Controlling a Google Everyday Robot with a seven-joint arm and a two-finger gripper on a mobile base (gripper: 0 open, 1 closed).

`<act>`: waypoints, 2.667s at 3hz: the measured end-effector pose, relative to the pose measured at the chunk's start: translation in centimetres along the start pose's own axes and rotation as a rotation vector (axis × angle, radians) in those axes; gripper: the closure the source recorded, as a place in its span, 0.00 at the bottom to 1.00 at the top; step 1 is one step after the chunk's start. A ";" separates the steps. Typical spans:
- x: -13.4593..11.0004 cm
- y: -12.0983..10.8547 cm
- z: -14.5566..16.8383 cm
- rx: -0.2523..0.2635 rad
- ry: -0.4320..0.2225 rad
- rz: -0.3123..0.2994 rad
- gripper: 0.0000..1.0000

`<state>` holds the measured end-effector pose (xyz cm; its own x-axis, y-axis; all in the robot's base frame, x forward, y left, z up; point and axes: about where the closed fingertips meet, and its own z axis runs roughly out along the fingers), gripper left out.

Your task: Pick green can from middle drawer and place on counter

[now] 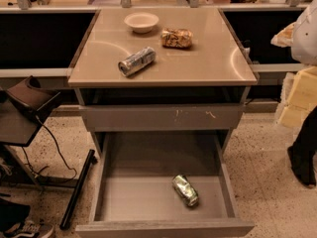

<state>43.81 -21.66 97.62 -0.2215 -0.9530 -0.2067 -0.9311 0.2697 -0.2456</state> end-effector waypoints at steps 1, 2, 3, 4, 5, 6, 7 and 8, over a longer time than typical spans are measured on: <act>0.0 0.0 0.0 0.000 0.000 0.000 0.00; 0.5 0.4 3.8 -0.036 -0.026 0.005 0.00; 1.3 2.2 13.8 -0.155 -0.091 0.033 0.00; 2.3 4.5 25.5 -0.283 -0.127 0.083 0.00; 3.2 5.8 34.7 -0.371 -0.135 0.151 0.00; 3.5 6.6 36.5 -0.403 -0.139 0.161 0.00; 3.5 6.5 36.5 -0.403 -0.139 0.162 0.00; 2.3 4.6 39.7 -0.375 -0.232 0.241 0.00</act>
Offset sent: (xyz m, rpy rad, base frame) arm 0.0188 0.0025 -0.1109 0.0955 0.0989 0.0268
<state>50.52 -17.17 58.37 -0.4128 -0.8023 -0.4313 -0.9108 0.3696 0.1841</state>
